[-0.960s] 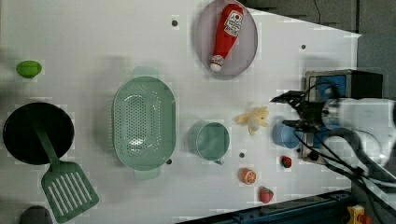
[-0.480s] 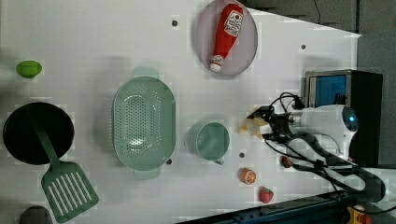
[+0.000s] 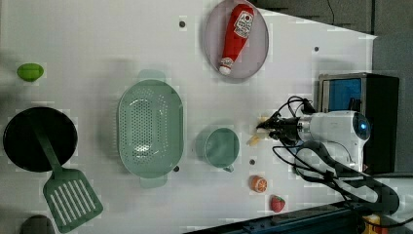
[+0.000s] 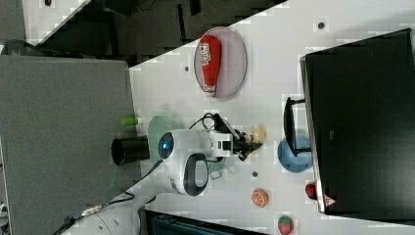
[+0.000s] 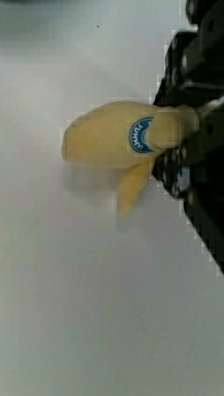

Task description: Pick banana from table and place on oven.

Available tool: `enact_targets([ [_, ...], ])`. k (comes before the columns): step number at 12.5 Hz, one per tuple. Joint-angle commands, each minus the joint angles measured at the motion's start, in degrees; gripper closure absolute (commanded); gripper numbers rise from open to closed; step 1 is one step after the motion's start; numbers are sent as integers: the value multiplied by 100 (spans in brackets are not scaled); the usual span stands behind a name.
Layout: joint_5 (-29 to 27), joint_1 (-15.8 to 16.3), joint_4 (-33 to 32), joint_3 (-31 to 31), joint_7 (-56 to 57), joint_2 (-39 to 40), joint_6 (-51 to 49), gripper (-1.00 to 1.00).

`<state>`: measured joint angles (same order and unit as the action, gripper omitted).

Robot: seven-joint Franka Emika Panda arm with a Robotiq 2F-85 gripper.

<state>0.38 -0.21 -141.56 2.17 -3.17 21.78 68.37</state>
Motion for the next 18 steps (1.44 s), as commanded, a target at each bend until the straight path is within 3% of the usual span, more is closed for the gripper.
enact_targets([
  [1, -79, -36, 91, 35, -216, -311, -43, 64],
  [6, -79, -35, 119, -33, -215, -1403, -398, 64],
  [8, -79, -31, 285, -68, -214, -2226, -1199, 64],
  [12, -79, -31, 1052, -96, -213, -3472, -3759, 64],
  [15, -79, -69, 1690, 9, -199, -3894, -5044, 64],
  [18, -71, -115, 2172, 343, -51, -4001, -5417, 64],
])
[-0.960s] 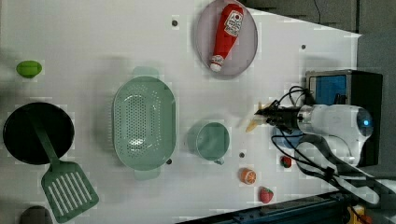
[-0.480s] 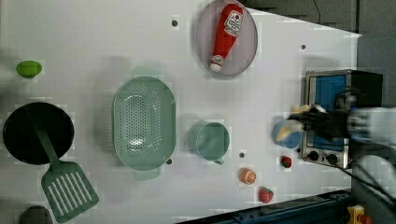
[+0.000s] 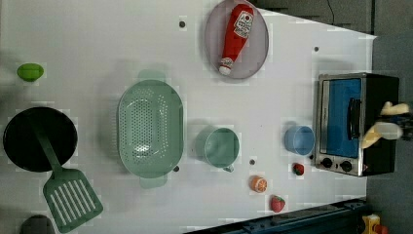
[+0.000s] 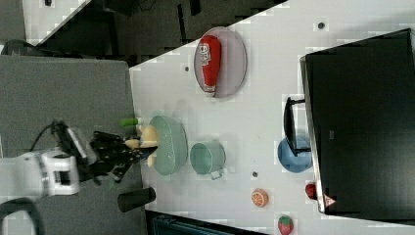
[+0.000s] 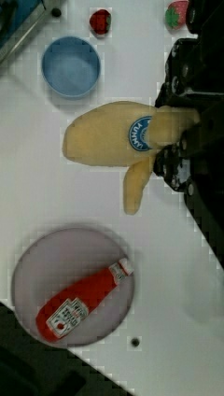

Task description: Pick banana from table and place on oven.

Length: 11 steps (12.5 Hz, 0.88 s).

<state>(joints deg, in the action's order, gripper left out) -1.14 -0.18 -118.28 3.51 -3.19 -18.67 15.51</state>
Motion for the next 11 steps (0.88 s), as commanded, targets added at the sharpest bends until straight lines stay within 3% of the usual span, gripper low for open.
enact_targets([
  [1, 83, -146, -48, 372, 59, 50, -154, 64],
  [6, 440, -242, 123, 1394, 1438, 353, 35, 64],
  [11, 603, -284, 501, 2382, 3331, 1388, 700, 64],
])
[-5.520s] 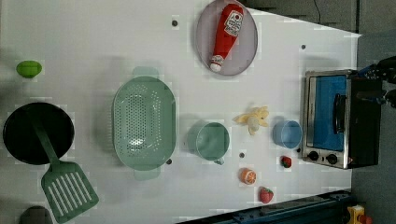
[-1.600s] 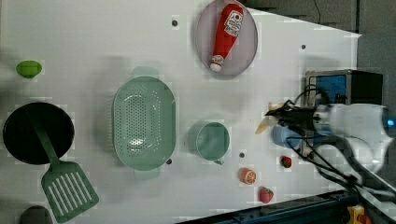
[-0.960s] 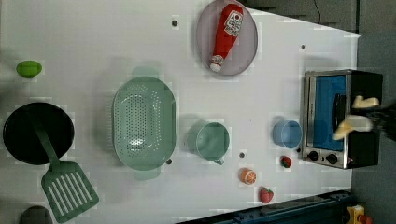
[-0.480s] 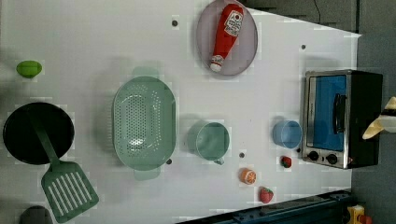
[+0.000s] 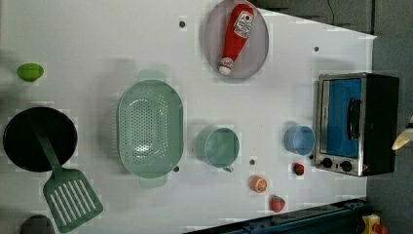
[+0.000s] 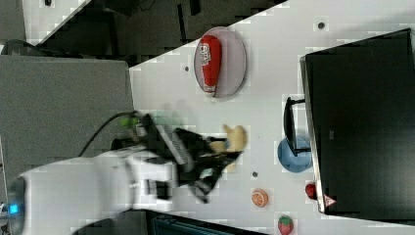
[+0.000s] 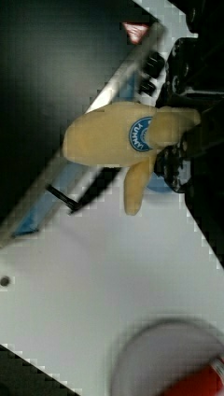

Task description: Pick banana from table and place on oven.

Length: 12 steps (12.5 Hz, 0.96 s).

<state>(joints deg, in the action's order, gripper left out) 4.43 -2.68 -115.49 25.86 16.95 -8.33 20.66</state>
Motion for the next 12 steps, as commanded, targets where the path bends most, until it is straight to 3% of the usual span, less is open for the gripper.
enact_targets([
  [1, 46, -37, 339, 339, 1696, 613, 262, 64],
  [7, 45, -43, 872, 834, 2994, 1769, 552, 57],
  [12, 45, -45, 860, 831, 2994, 1891, 543, -52],
])
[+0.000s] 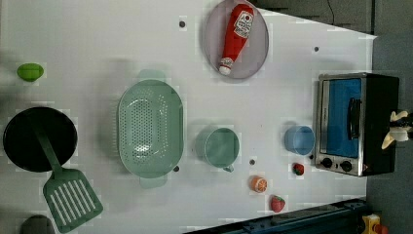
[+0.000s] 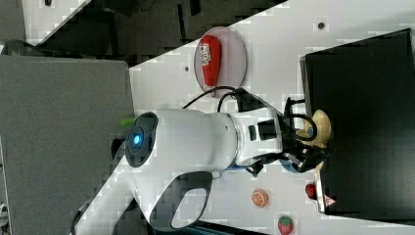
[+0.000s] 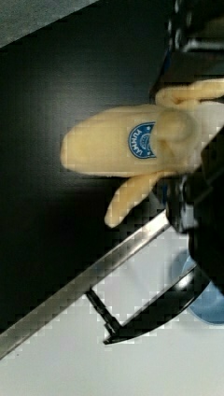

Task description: Pick banana from table and place on oven.

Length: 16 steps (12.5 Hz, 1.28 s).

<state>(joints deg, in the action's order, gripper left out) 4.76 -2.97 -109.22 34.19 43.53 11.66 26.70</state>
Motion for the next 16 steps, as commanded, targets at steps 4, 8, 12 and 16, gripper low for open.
enact_targets([
  [4, 13, 21, 369, -52, 340, -134, -64, -100],
  [8, -11, 249, 912, -501, 430, -435, -783, -100],
  [12, -195, 529, 939, -1522, -1221, -985, -1538, -100],
  [16, -212, 593, 866, -2435, -3985, -1453, -1617, -100],
])
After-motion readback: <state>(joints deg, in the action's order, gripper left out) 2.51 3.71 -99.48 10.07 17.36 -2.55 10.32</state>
